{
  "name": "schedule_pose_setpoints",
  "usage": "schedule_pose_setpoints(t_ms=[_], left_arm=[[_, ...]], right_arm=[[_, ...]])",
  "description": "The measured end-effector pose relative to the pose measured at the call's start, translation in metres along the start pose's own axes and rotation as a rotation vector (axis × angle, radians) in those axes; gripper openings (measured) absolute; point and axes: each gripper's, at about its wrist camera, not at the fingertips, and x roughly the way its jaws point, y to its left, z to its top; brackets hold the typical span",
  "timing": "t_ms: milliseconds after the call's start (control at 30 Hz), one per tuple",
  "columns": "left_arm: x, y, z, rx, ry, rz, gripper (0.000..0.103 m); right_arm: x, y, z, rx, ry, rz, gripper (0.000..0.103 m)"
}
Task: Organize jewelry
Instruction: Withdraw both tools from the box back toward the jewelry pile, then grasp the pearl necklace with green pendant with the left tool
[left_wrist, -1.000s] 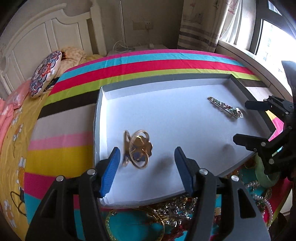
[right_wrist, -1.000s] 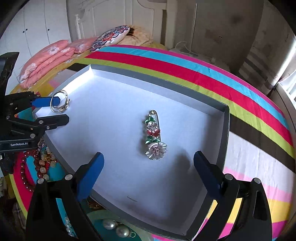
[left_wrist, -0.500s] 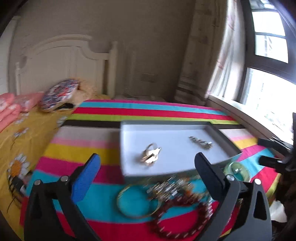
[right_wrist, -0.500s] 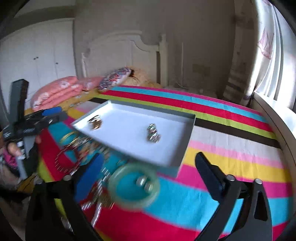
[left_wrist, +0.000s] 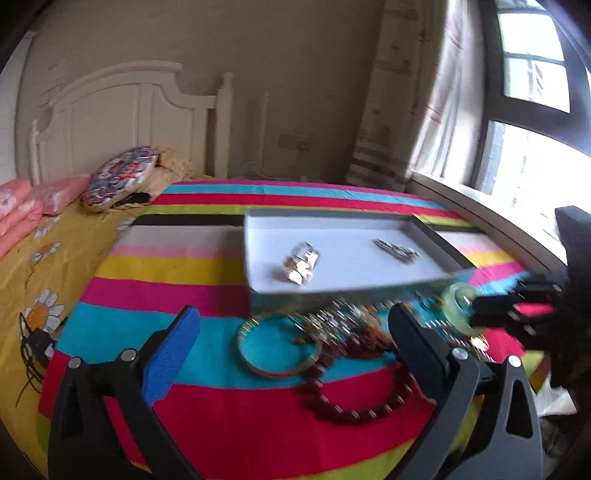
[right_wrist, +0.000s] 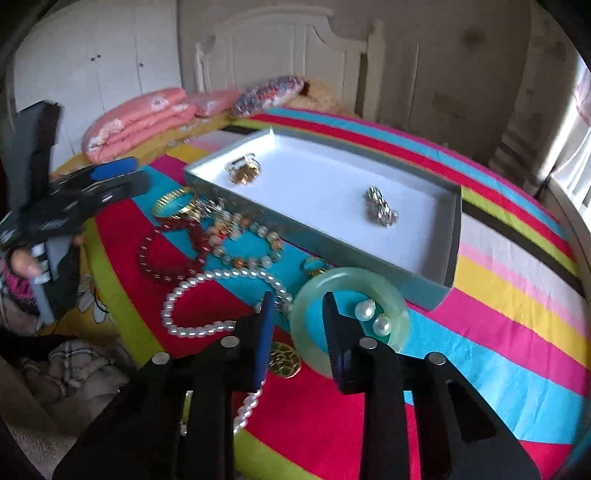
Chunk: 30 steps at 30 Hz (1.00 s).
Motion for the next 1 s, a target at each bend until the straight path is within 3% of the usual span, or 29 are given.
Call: schedule_pose_setpoints(t_ms=[167, 367, 567, 633, 700, 800, 867, 900, 933, 967, 1000], left_arm=[[-0.008, -0.028, -0.015, 0.101, 0.029, -0.157, 0.101], [-0.006, -0.079, -0.029, 0.277, 0.126, -0.330, 0.101], [0.009, -0.119, -0.040, 0.395, 0.210, -0.402, 0.101], [0.018, -0.125, -0.039, 0.394, 0.228, -0.426, 0.101], [0.030, -0.129, -0.036, 0.369, 0.255, -0.457, 0.101], [0.051, -0.130, -0.033, 0.321, 0.315, -0.474, 0.100], [0.053, -0.135, -0.034, 0.347, 0.302, -0.454, 0.099], [0.054, -0.139, -0.036, 0.376, 0.296, -0.429, 0.097], [0.053, -0.140, -0.037, 0.389, 0.285, -0.422, 0.088], [0.053, -0.139, -0.035, 0.376, 0.286, -0.437, 0.066], [0.055, -0.139, -0.033, 0.372, 0.284, -0.413, 0.054]], right_arm=[[0.018, 0.002, 0.001, -0.017, 0.084, -0.019, 0.021], [0.025, 0.000, 0.006, 0.000, 0.065, -0.012, 0.020], [0.005, -0.029, -0.011, 0.171, -0.056, 0.107, 0.015], [-0.003, -0.036, -0.015, 0.209, -0.097, 0.147, 0.013], [-0.014, -0.044, -0.019, 0.248, -0.157, 0.186, 0.004], [-0.030, -0.060, -0.025, 0.313, -0.241, 0.231, 0.004], [-0.034, -0.068, -0.028, 0.330, -0.256, 0.220, 0.004], [-0.034, -0.069, -0.029, 0.332, -0.254, 0.217, 0.004], [-0.033, -0.070, -0.031, 0.327, -0.245, 0.205, 0.004], [-0.033, -0.069, -0.032, 0.316, -0.238, 0.172, 0.005], [-0.034, -0.070, -0.032, 0.314, -0.238, 0.141, 0.005]])
